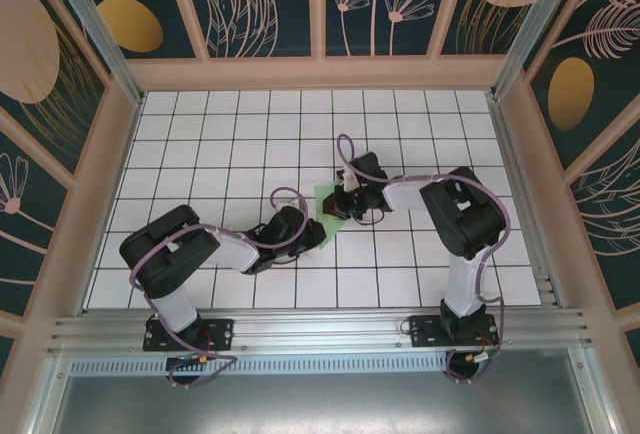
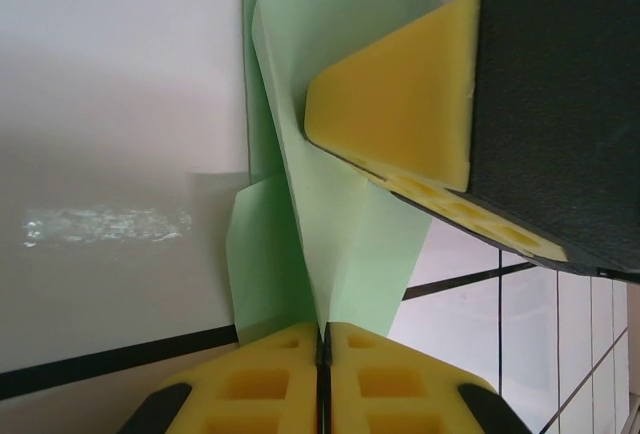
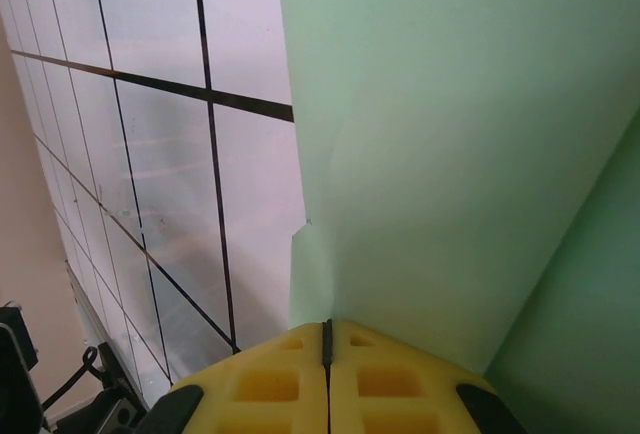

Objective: Fold a paper plane with a square sheet of paper (pick it up from the middle)
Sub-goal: Fourth fold the wing at the center of the table.

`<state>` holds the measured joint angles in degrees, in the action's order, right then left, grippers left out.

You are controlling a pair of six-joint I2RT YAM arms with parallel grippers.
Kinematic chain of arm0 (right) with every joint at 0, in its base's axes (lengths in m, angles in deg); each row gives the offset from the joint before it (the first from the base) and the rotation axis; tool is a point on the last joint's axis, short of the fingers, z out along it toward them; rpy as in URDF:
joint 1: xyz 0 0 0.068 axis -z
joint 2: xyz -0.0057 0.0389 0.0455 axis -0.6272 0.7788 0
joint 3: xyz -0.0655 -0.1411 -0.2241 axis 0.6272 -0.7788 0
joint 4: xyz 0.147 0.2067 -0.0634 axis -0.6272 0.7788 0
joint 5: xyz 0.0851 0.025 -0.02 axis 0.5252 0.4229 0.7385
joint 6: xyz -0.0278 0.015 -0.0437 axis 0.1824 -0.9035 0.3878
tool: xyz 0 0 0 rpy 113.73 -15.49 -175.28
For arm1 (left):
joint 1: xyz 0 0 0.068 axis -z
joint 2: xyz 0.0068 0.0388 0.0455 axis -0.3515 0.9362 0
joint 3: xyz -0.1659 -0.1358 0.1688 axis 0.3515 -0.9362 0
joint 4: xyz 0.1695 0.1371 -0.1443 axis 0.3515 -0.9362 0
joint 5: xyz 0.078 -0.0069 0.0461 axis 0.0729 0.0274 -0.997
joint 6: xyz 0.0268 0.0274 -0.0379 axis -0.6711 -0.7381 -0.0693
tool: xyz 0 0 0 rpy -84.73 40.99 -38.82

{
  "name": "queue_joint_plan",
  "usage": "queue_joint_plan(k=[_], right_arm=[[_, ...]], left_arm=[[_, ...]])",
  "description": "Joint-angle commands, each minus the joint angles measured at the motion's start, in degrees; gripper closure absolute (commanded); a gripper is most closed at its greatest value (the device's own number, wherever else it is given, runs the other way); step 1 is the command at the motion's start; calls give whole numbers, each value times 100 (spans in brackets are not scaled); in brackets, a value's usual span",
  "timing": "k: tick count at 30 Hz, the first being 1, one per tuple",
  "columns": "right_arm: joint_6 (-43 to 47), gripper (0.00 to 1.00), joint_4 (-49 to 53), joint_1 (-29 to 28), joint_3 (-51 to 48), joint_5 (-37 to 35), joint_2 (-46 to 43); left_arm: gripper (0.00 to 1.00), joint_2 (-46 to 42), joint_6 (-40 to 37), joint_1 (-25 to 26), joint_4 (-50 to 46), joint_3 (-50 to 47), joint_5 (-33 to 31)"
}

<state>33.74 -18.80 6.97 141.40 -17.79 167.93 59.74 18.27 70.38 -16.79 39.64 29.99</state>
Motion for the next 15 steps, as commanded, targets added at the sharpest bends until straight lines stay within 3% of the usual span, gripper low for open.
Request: queue_joint_plan(k=[1, 8, 13, 15], right_arm=[[48, 92, 50, 3, 86, -293, 165], [74, 92, 128, 15, 87, -379, 191], [74, 92, 143, 16, 64, -402, 141], [65, 92, 129, 15, 61, -397, 139]], left_arm=[[84, 84, -25, 3, -817, 26, -174], [70, -329, -60, 3, -1007, 26, -350], [63, -578, -96, 3, -1271, 81, -534], [65, -660, -107, -4, -1441, 143, -623]])
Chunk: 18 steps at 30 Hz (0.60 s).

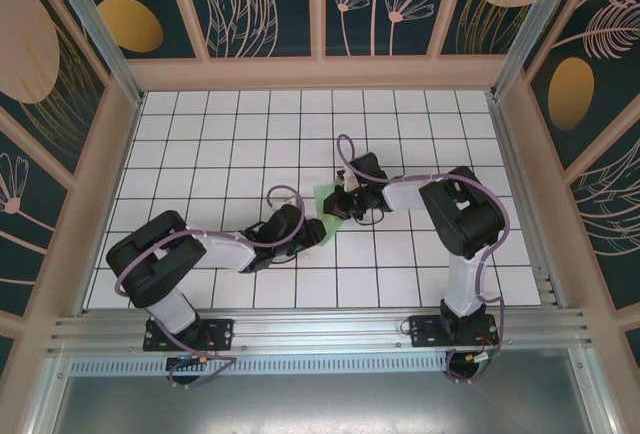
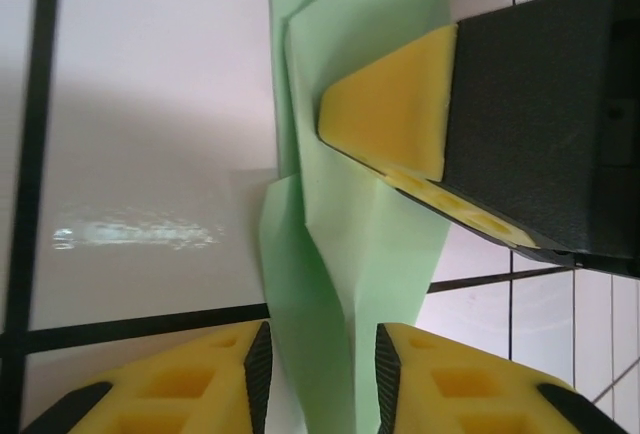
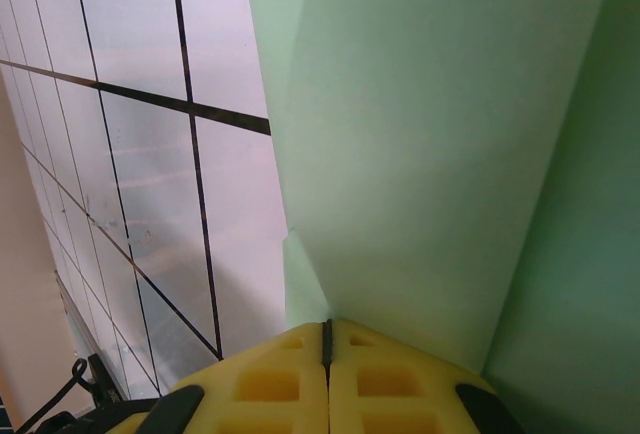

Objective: Fold a paper plane with a square sheet of paper (pick it up from the middle)
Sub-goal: Fourth fold the wing at the center of the table.

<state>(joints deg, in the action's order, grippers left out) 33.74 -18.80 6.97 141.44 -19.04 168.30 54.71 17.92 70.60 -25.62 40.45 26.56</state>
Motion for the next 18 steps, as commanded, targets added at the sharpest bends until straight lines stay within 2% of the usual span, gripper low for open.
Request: queue_joint_plan(k=[1, 6, 11, 18], right_arm=[[61, 92, 128, 14, 48, -271, 95], [65, 92, 128, 15, 49, -271, 71], [85, 92, 113, 15, 32, -229, 57], [74, 92, 84, 15, 26, -228, 20]], left_arm=[[68, -200, -74, -23, -657, 104, -332], [81, -417, -27, -129, -812, 167, -419], [83, -588, -138, -291, -967, 245, -418], [84, -367, -421, -333, -697, 529, 94]])
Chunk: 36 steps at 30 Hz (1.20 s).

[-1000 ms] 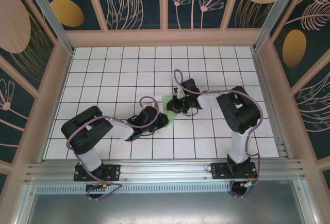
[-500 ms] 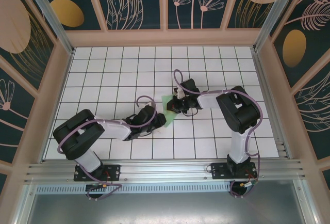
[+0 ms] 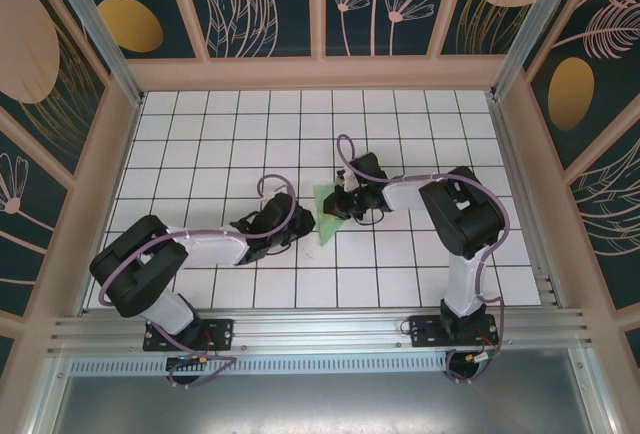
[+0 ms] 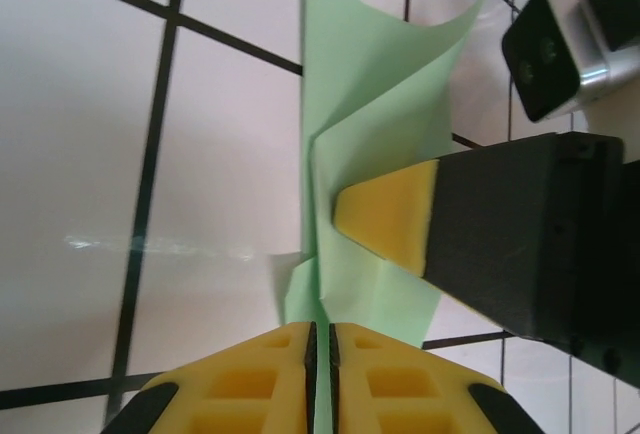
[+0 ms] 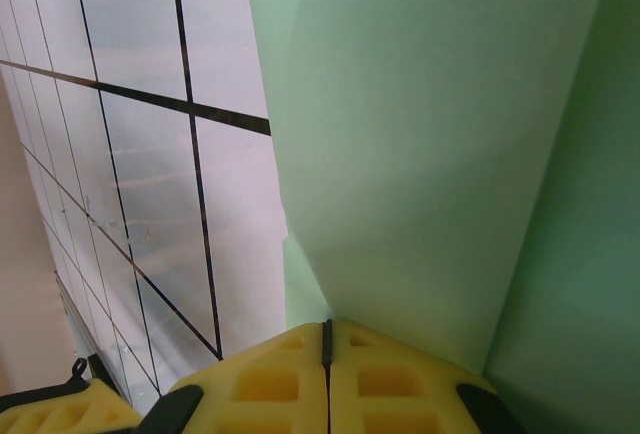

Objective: Fold a paper plane with a square sheet of paper (pick it up from the middle)
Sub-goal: Fourth fold the wing at the center of the table.

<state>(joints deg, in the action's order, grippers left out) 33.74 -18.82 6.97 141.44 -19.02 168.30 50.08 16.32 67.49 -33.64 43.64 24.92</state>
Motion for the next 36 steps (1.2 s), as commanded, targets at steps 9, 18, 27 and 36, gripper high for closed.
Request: queue_joint_plan(k=[9, 18, 27, 36], right_arm=[[74, 91, 107, 15, 39, -239, 21], [57, 91, 125, 15, 64, -240, 16], [85, 91, 195, 13, 103, -256, -12], [117, 90, 227, 15, 81, -283, -28]], left_arm=[[96, 603, -525, -21, 412, 537, 903], [99, 983, -455, -20, 287, 536, 870], [100, 1238, -285, -20, 757, 297, 1179], [94, 1206, -296, -24, 1269, 163, 1520]])
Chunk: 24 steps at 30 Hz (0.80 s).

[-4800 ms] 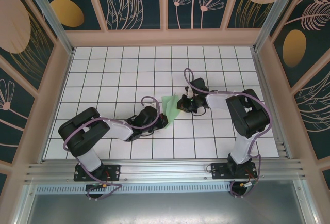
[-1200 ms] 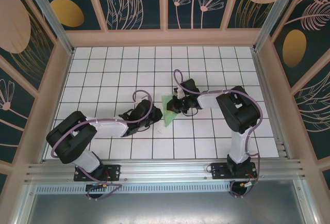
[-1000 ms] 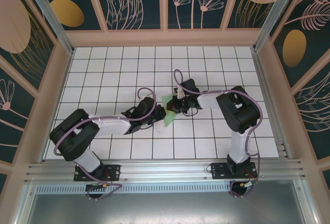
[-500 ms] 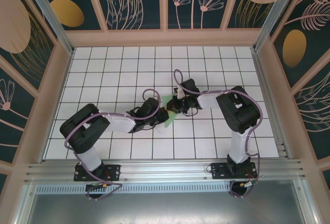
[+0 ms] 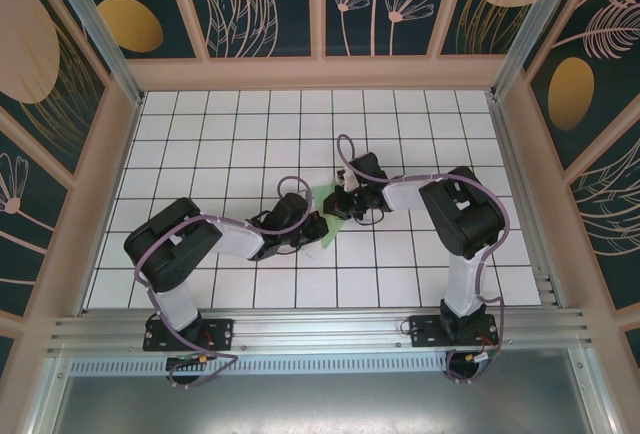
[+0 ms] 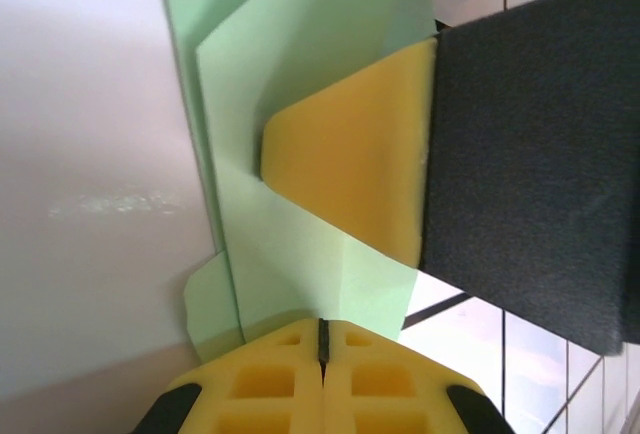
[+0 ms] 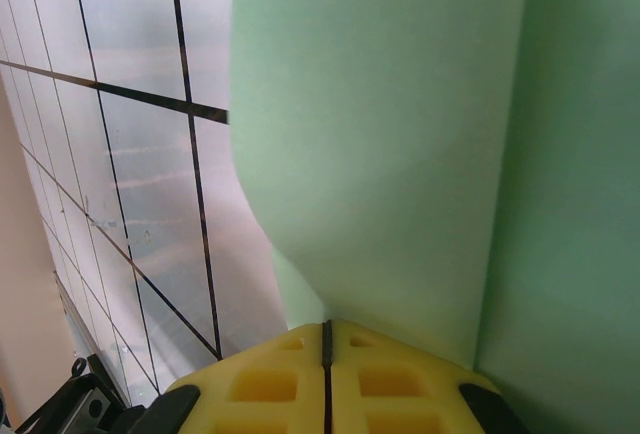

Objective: Fold a paper plane with a square sheet of paper (pick it up from the middle)
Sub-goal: Fourth fold the wing at the center of the table.

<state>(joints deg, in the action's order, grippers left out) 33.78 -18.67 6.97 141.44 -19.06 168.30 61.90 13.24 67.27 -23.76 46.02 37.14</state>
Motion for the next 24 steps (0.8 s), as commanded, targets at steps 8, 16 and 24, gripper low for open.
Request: queue_joint_plan(k=[8, 16, 24], right_arm=[[140, 91, 215, 15, 43, -314, -44], [140, 91, 212, 15, 51, -337, -33], [149, 91, 238, 15, 58, -348, -34]], left_arm=[[93, -312, -54, -2, 203, -113, 334], [94, -617, -43, -1, 186, -341, 234], [94, -149, 106, 4, 811, -427, 653]])
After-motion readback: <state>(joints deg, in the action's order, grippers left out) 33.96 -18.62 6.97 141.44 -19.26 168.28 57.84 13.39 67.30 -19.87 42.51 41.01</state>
